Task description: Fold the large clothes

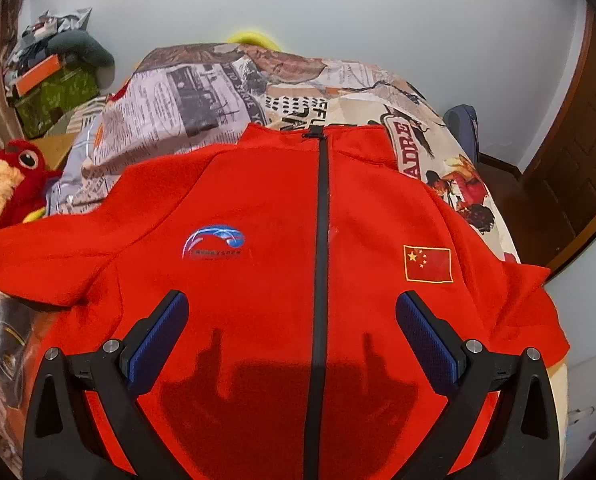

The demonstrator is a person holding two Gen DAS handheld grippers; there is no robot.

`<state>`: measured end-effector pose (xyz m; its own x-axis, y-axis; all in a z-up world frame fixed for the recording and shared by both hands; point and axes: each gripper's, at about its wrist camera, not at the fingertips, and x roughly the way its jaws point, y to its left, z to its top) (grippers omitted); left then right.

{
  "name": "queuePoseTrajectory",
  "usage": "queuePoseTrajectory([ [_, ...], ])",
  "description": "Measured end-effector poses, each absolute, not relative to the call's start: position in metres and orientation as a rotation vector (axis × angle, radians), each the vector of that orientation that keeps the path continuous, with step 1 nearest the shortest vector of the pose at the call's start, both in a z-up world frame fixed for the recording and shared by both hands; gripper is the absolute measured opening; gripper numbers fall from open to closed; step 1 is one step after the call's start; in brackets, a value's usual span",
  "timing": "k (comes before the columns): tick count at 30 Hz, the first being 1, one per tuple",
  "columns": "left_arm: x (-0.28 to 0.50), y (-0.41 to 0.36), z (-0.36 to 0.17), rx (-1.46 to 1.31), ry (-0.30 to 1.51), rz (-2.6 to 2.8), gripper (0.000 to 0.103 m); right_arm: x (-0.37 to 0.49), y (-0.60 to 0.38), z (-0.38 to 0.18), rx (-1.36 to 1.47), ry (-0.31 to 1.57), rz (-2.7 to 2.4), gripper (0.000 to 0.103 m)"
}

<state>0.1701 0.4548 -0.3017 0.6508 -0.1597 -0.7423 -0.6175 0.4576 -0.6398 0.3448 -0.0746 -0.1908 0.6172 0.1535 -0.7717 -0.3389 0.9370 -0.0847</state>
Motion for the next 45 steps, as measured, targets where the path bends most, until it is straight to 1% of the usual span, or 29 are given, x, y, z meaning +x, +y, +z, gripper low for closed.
queuePoseTrajectory([
  [1,0.173,0.458,-0.306,-1.096,0.843,0.342,0.082,0.346,-0.073,-0.191,-0.239,0.865,0.283,0.103],
  [2,0.175,0.460,-0.308,-1.095,0.838,0.355,0.081,0.346,-0.073,-0.192,-0.241,0.866,0.281,0.103],
  [3,0.178,0.461,-0.309,-1.079,0.832,0.383,0.076,0.346,-0.074,-0.192,-0.242,0.866,0.279,0.103],
  [4,0.181,0.461,-0.308,-1.048,0.832,0.415,0.067,0.345,-0.074,-0.191,-0.242,0.866,0.276,0.103],
  [5,0.186,0.461,-0.307,-1.001,0.844,0.460,0.063,0.345,-0.075,-0.191,-0.239,0.865,0.272,0.103],
  [7,0.194,0.458,-0.301,-0.921,0.854,0.511,0.050,0.345,-0.078,-0.188,-0.229,0.866,0.267,0.103],
  [8,0.197,0.457,-0.297,-0.884,0.852,0.530,0.047,0.345,-0.080,-0.187,-0.221,0.866,0.266,0.103],
  [9,0.201,0.454,-0.292,-0.847,0.853,0.546,0.039,0.345,-0.083,-0.185,-0.212,0.865,0.266,0.103],
  [10,0.203,0.452,-0.286,-0.806,0.852,0.562,0.025,0.344,-0.084,-0.184,-0.206,0.863,0.265,0.103],
  [11,0.208,0.448,-0.278,-0.749,0.854,0.584,0.018,0.345,-0.086,-0.182,-0.202,0.860,0.265,0.103],
  [12,0.211,0.446,-0.270,-0.695,0.855,0.603,0.009,0.344,-0.088,-0.181,-0.201,0.857,0.263,0.103],
  [13,0.214,0.442,-0.261,-0.656,0.849,0.611,0.007,0.343,-0.090,-0.179,-0.203,0.852,0.259,0.103],
  [16,0.223,0.431,-0.232,-0.608,0.804,0.579,0.003,0.343,-0.098,-0.173,-0.207,0.835,0.254,0.103],
  [22,0.255,0.371,-0.155,-0.474,0.692,0.446,0.002,0.345,-0.117,-0.161,-0.202,0.805,0.264,0.103],
  [28,0.315,0.278,-0.089,-0.344,0.621,0.286,0.002,0.348,-0.139,-0.155,-0.180,0.789,0.287,0.103],
  [31,0.346,0.224,-0.073,-0.278,0.607,0.202,0.002,0.351,-0.151,-0.156,-0.163,0.800,0.299,0.103],
  [34,0.373,0.175,-0.068,-0.246,0.617,0.126,0.002,0.351,-0.164,-0.156,-0.167,0.782,0.277,0.103],
  [37,0.396,0.131,-0.076,-0.229,0.652,0.051,0.002,0.351,-0.178,-0.158,-0.178,0.780,0.274,0.103],
  [40,0.412,0.093,-0.093,-0.215,0.695,-0.004,0.002,0.351,-0.190,-0.157,-0.186,0.773,0.262,0.103],
  [45,0.436,0.019,-0.139,-0.145,0.814,-0.099,0.002,0.354,-0.209,-0.156,-0.183,0.762,0.259,0.103],
])
